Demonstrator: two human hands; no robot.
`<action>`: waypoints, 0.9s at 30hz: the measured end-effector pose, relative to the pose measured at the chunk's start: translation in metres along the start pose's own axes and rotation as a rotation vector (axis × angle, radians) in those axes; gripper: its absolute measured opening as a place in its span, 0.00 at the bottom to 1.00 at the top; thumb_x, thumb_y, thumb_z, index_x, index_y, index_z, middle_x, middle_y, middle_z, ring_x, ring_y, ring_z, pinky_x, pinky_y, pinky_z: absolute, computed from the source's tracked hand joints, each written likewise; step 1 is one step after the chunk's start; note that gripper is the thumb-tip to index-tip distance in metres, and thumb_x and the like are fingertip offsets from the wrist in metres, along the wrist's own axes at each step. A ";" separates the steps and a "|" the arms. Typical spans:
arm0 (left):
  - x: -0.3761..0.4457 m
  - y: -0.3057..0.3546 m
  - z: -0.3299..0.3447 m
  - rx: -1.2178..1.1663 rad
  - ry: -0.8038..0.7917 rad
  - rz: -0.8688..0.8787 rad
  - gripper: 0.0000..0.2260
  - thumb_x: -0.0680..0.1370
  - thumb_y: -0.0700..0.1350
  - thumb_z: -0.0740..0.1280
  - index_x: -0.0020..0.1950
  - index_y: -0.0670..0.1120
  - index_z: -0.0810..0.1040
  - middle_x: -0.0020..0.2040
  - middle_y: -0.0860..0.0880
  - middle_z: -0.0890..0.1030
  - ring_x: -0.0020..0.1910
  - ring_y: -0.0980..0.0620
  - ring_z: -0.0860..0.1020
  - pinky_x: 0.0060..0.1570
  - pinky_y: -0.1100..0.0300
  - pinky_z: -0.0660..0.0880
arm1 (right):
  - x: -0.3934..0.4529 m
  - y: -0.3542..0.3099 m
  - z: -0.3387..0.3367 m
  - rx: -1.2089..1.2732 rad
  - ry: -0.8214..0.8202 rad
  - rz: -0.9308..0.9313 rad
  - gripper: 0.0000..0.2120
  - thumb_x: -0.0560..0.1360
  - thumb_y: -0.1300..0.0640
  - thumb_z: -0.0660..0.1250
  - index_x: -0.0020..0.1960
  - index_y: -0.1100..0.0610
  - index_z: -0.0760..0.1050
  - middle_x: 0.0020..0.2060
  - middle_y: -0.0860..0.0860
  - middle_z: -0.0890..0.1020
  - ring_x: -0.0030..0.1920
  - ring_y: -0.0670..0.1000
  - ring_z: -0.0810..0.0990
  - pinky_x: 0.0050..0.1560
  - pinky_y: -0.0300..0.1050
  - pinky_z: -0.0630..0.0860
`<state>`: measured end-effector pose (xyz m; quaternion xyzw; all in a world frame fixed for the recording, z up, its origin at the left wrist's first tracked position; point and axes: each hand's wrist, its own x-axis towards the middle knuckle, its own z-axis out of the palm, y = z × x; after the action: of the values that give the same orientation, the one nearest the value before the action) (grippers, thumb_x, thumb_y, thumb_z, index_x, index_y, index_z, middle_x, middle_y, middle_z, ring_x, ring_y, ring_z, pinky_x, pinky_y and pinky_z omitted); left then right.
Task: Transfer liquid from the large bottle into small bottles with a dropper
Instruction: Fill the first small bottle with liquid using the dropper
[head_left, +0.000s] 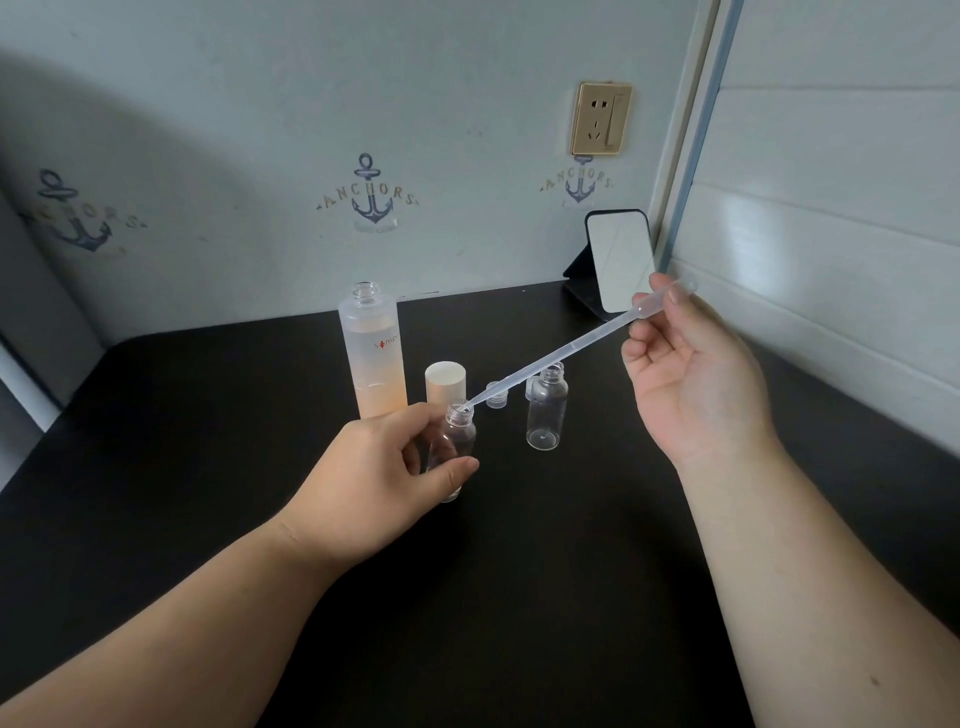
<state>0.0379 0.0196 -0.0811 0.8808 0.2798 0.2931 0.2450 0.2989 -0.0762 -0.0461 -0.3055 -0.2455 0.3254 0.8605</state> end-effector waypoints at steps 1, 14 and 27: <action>0.000 0.000 0.000 -0.002 -0.001 0.001 0.11 0.73 0.59 0.72 0.52 0.58 0.79 0.42 0.66 0.79 0.40 0.58 0.78 0.39 0.70 0.72 | 0.000 0.000 -0.001 0.007 0.003 0.002 0.07 0.77 0.59 0.70 0.52 0.60 0.85 0.40 0.53 0.84 0.35 0.48 0.79 0.39 0.39 0.76; -0.001 -0.003 0.001 -0.016 0.014 0.034 0.12 0.72 0.62 0.71 0.52 0.60 0.79 0.44 0.66 0.79 0.42 0.56 0.78 0.39 0.68 0.73 | 0.000 -0.003 0.001 -0.022 0.000 0.022 0.09 0.79 0.64 0.65 0.42 0.62 0.80 0.42 0.49 0.84 0.32 0.47 0.73 0.37 0.37 0.72; -0.002 0.000 0.000 -0.013 0.017 0.049 0.09 0.72 0.61 0.72 0.50 0.65 0.77 0.45 0.66 0.79 0.43 0.56 0.78 0.40 0.68 0.73 | 0.001 -0.003 0.001 -0.029 -0.082 -0.022 0.16 0.79 0.66 0.63 0.37 0.56 0.83 0.37 0.49 0.81 0.28 0.46 0.68 0.33 0.36 0.68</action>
<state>0.0366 0.0183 -0.0818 0.8833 0.2582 0.3083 0.2410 0.3005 -0.0774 -0.0432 -0.3017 -0.2886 0.3247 0.8487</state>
